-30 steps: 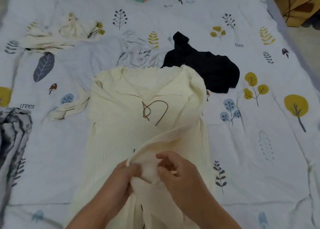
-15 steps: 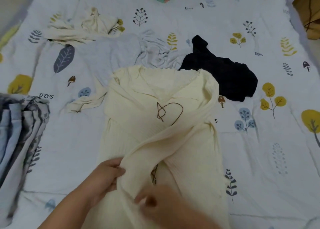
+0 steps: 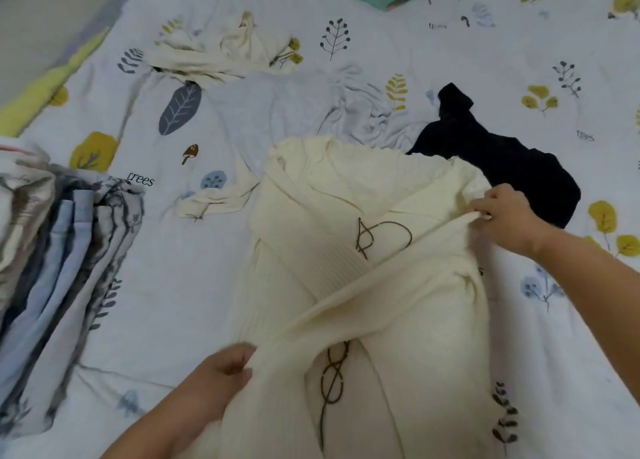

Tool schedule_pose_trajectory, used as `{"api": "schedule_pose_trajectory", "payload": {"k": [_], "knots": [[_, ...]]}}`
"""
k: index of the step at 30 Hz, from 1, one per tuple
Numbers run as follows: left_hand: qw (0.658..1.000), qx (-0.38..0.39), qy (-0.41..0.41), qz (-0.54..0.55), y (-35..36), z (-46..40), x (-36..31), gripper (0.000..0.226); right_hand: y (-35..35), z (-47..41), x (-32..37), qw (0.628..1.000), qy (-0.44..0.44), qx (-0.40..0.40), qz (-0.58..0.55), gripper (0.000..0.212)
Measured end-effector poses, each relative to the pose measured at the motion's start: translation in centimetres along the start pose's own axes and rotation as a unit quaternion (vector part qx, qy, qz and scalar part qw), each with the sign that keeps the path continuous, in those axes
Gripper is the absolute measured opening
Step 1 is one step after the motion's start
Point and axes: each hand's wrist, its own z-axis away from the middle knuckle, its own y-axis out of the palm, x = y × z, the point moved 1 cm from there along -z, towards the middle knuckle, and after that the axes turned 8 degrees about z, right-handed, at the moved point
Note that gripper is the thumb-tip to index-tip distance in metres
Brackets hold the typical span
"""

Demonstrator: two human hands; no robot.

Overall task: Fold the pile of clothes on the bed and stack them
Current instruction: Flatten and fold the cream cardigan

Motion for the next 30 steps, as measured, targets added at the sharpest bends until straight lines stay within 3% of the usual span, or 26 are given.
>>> {"api": "schedule_pose_trajectory", "payload": {"k": [3,5,7,9,11,13,15,17,19,23,26,30], "knots": [[0.993,-0.016,0.066,-0.093,-1.0,-0.6,0.4,0.034,-2.9,-2.2,0.1,0.985,0.037,0.036,-0.162,0.014],[0.974,-0.056,0.104,-0.191,-0.9,-1.1,0.6,0.040,-3.3,-3.1,0.8,0.977,0.084,-0.069,-0.183,0.017],[0.954,-0.136,0.124,-0.237,-0.6,-1.1,0.8,0.044,-2.8,-3.2,1.8,0.961,0.143,-0.178,-0.157,0.038],[0.939,-0.194,0.134,-0.250,-0.1,-0.9,0.9,0.036,-1.6,-2.8,2.7,0.944,0.181,-0.220,-0.168,0.048],[0.939,-0.192,0.149,-0.243,0.4,-0.5,1.1,0.026,0.3,-2.3,3.1,0.932,0.234,-0.191,-0.199,0.049],[0.942,-0.166,0.161,-0.243,0.4,-0.4,1.4,0.023,2.7,-1.6,3.6,0.923,0.270,-0.114,-0.248,0.055],[0.941,-0.147,0.178,-0.249,0.2,-0.6,1.5,0.023,4.6,-1.1,3.8,0.932,0.244,-0.060,-0.260,0.055],[0.937,-0.145,0.196,-0.251,-0.1,-0.7,1.4,0.026,4.9,-1.2,3.2,0.943,0.216,-0.093,-0.234,0.044],[0.925,-0.148,0.209,-0.280,-0.1,-1.1,1.3,0.025,4.3,-1.5,1.9,0.931,0.224,-0.157,-0.241,0.038],[0.879,-0.151,0.171,-0.419,0.3,-0.9,0.8,0.017,4.3,-0.7,1.7,0.924,0.273,-0.158,-0.214,0.063],[0.833,-0.180,0.167,-0.496,0.5,-0.2,0.1,0.019,5.8,3.4,4.2,0.943,0.186,-0.222,-0.162,0.071],[0.767,-0.229,0.349,-0.487,2.2,0.0,-0.3,0.040,10.0,10.5,8.0,0.978,-0.023,-0.198,-0.060,0.067]]}}
